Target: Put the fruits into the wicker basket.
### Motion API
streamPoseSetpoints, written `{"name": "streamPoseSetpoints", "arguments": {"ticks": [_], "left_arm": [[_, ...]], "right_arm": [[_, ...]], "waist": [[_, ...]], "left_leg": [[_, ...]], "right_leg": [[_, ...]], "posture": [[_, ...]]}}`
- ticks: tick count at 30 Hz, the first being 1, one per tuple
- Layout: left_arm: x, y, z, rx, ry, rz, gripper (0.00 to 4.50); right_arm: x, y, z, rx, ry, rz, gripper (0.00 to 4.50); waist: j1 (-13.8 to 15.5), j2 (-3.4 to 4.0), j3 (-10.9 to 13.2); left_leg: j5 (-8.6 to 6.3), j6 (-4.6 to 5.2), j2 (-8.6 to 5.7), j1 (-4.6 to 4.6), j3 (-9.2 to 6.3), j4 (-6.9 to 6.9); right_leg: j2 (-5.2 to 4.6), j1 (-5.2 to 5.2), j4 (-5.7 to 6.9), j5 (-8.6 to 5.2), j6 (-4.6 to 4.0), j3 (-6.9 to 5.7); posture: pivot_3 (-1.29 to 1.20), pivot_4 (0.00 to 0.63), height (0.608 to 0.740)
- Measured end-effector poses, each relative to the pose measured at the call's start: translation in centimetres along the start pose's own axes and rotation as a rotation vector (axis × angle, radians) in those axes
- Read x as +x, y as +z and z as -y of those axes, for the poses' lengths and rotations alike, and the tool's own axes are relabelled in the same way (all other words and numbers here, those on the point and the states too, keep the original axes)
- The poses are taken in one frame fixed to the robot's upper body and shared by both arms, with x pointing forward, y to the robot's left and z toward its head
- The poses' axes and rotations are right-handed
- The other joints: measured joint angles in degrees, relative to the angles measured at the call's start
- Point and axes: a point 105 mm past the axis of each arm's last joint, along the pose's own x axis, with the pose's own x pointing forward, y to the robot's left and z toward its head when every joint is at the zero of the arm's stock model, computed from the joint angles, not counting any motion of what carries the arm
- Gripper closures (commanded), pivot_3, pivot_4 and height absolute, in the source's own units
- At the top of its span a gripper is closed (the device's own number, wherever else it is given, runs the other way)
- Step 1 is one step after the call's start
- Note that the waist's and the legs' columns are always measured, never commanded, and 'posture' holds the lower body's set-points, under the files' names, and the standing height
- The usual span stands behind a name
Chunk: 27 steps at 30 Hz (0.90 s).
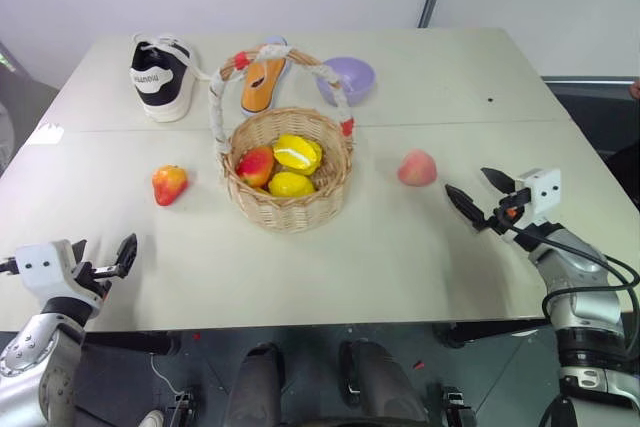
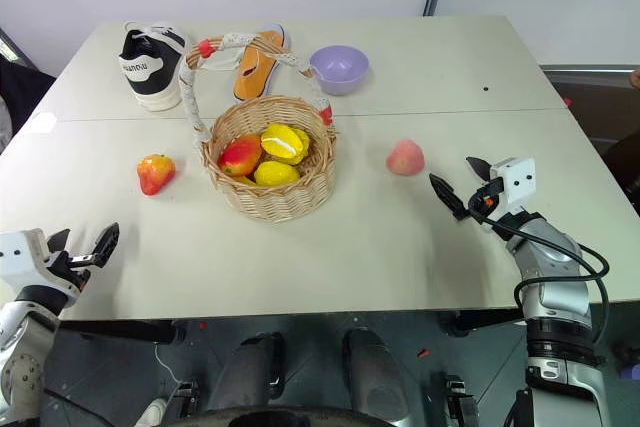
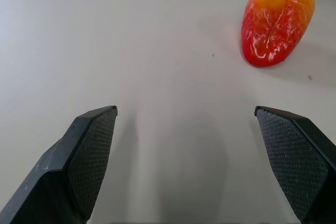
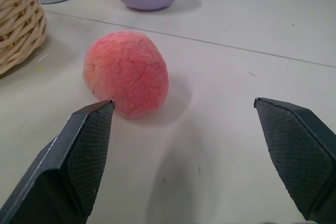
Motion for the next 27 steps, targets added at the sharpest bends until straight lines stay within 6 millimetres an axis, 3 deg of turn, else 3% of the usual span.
{"name": "streamPoseSetpoints", "arguments": {"ticks": [12, 18, 21, 27], "left_arm": [[0.8, 1.1, 0.4, 0.031, -0.035, 0.015, 0.0], [1.7, 3.3, 1.4, 0.015, -0.101, 0.051, 0.0], [2.3, 5.1, 2.0, 0.036, -0.136, 0.064, 0.0], [4.9, 9.0, 4.5, 0.111, -0.205, 0.066, 0.0]], "right_arm": [[-0.8, 0.6, -0.8, -0.015, 0.018, -0.006, 0.05], [-0.3, 4.7, -2.9, -0.042, 0.182, 0.046, 0.05], [-0.2, 7.3, -5.7, -0.029, 0.347, 0.066, 0.05], [-0.8, 11.9, -14.4, -0.138, 0.771, 0.056, 0.05]], "waist": [[0.01, 0.0, 0.0], [0.0, 0.0, 0.0], [0.07, 0.0, 0.0], [0.15, -0.03, -0.01]], "left_leg": [[0.0, 0.0, 0.0, 0.0, 0.0, 0.0], [0.0, 0.0, 0.0, -0.01, -0.01, 0.01], [0.0, 0.0, 0.0, -0.01, -0.03, -0.02], [0.0, 0.0, 0.0, -0.02, -0.05, 0.0]], "right_leg": [[0.0, 0.0, 0.0, 0.0, 0.0, 0.0], [0.0, 0.0, 0.0, 0.0, 0.01, 0.0], [0.01, 0.0, 0.0, 0.0, 0.02, 0.0], [0.0, 0.0, -0.02, -0.07, 0.15, -0.04]], "posture": [[0.0, 0.15, 0.74], [0.0, 0.15, 0.74], [0.0, 0.15, 0.74], [0.0, 0.15, 0.74]]}}
